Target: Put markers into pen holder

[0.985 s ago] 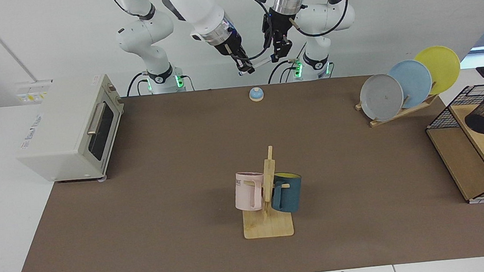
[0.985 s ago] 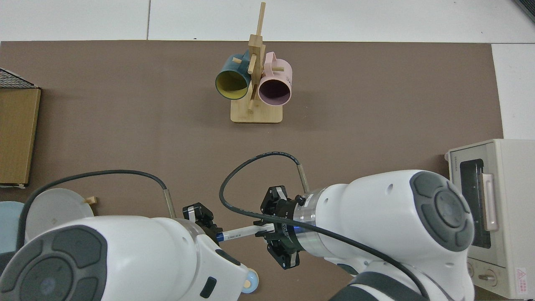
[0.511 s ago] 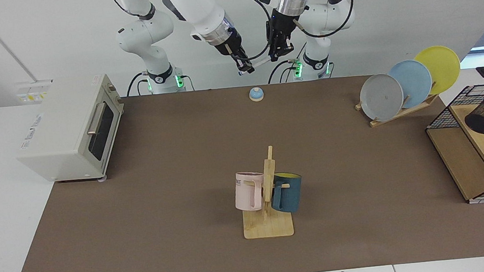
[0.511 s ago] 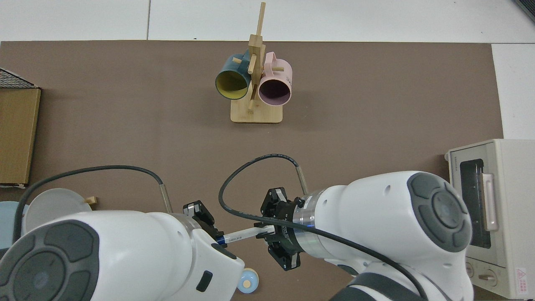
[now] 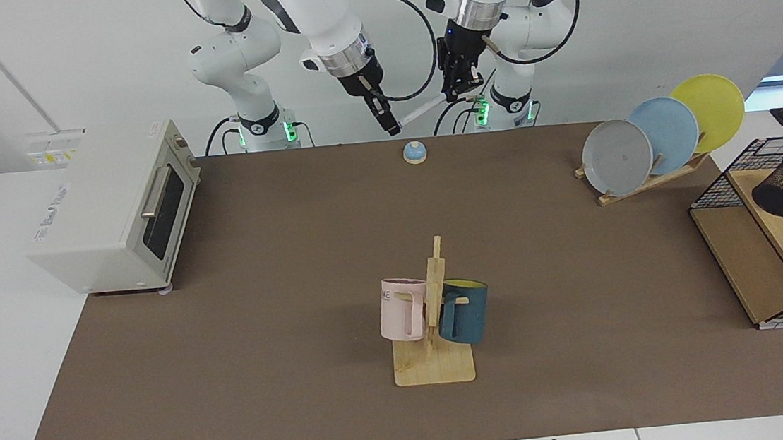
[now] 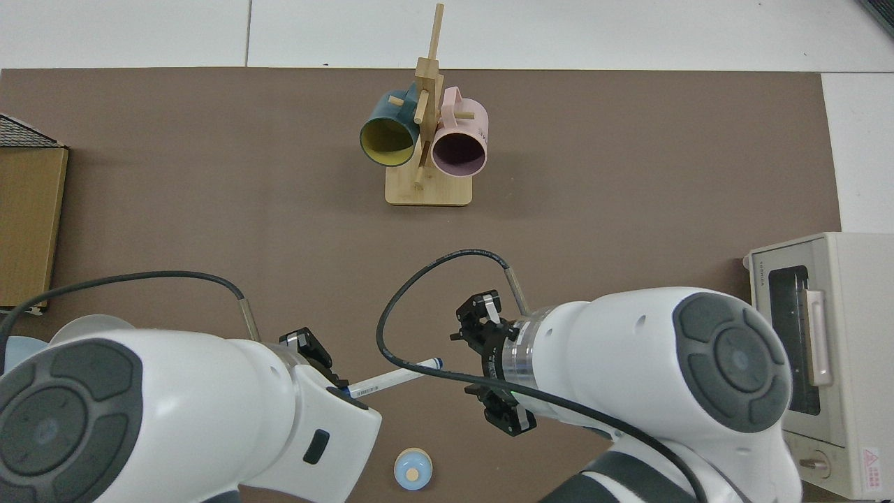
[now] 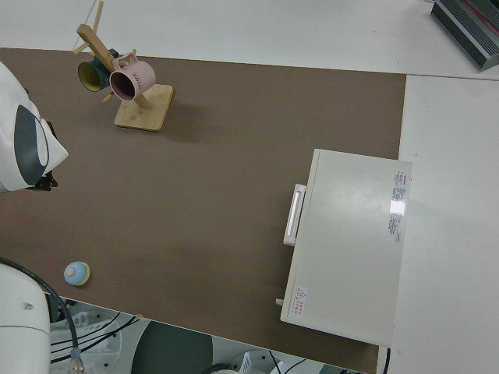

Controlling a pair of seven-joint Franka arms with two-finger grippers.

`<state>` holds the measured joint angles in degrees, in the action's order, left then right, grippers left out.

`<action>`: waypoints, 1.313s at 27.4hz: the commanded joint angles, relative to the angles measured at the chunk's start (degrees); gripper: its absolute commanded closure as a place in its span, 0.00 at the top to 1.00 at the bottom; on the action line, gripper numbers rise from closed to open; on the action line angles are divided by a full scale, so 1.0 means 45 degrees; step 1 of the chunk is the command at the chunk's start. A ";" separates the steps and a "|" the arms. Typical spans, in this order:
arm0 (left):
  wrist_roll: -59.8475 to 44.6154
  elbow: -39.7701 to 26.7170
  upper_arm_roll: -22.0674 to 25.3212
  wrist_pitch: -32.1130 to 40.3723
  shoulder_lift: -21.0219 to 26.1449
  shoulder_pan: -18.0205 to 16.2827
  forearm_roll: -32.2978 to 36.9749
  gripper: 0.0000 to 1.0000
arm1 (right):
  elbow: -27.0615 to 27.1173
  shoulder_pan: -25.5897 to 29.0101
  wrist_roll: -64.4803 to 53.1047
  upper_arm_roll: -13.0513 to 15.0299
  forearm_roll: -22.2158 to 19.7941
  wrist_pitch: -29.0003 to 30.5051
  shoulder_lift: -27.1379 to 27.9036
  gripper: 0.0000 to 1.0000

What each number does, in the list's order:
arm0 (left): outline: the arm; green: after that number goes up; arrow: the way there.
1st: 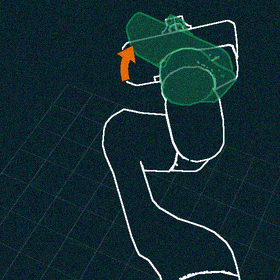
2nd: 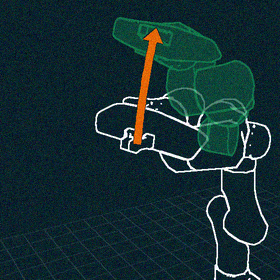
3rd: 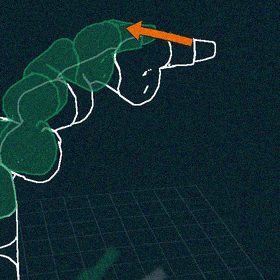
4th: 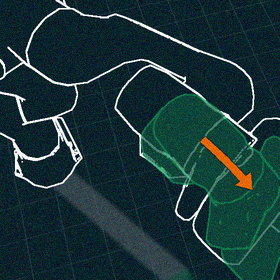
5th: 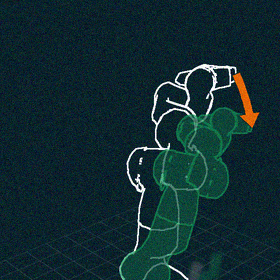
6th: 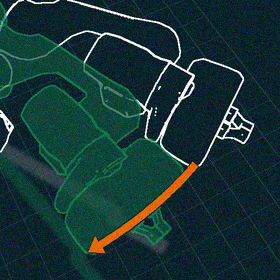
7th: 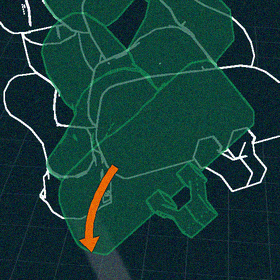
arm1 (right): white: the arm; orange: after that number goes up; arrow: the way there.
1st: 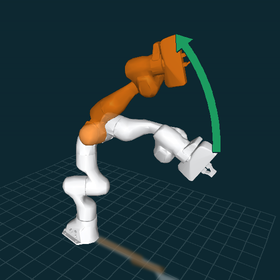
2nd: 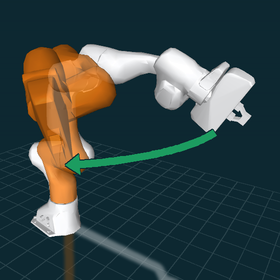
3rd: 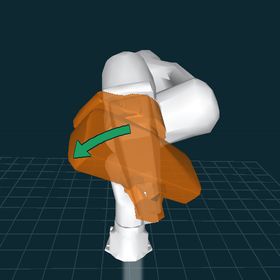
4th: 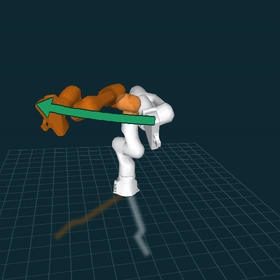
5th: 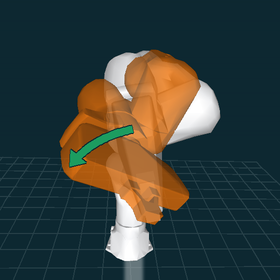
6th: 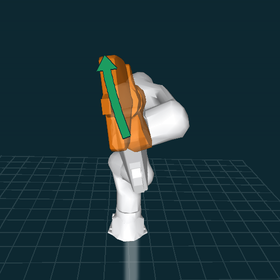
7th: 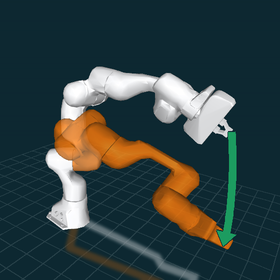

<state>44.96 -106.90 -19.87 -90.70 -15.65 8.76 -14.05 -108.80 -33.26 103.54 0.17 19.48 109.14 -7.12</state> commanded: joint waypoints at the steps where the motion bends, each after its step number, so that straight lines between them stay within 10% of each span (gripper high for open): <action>1: -0.0069 -0.0210 -0.0018 0.0700 -0.0233 -0.0676 0.0757 0.00 | -0.0099 0.0437 -0.1132 0.0041 -0.0325 -0.0034 -0.0135 1.00; 16: 0.0048 -0.0172 -0.0018 0.0820 0.0079 -0.5245 0.3919 0.00 | -0.0060 0.3658 -0.8588 0.0060 -0.2454 -0.1986 -0.0936 1.00; 36: 0.9418 0.4163 0.1582 -0.1678 0.3379 -0.7747 0.9858 0.00 | 0.0154 0.8367 -1.9919 0.0060 -0.4115 -0.1793 -0.1542 1.00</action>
<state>76.73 -95.18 -14.02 -94.70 -5.59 -24.16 26.87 -108.62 0.35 22.68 1.40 2.12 101.02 -13.29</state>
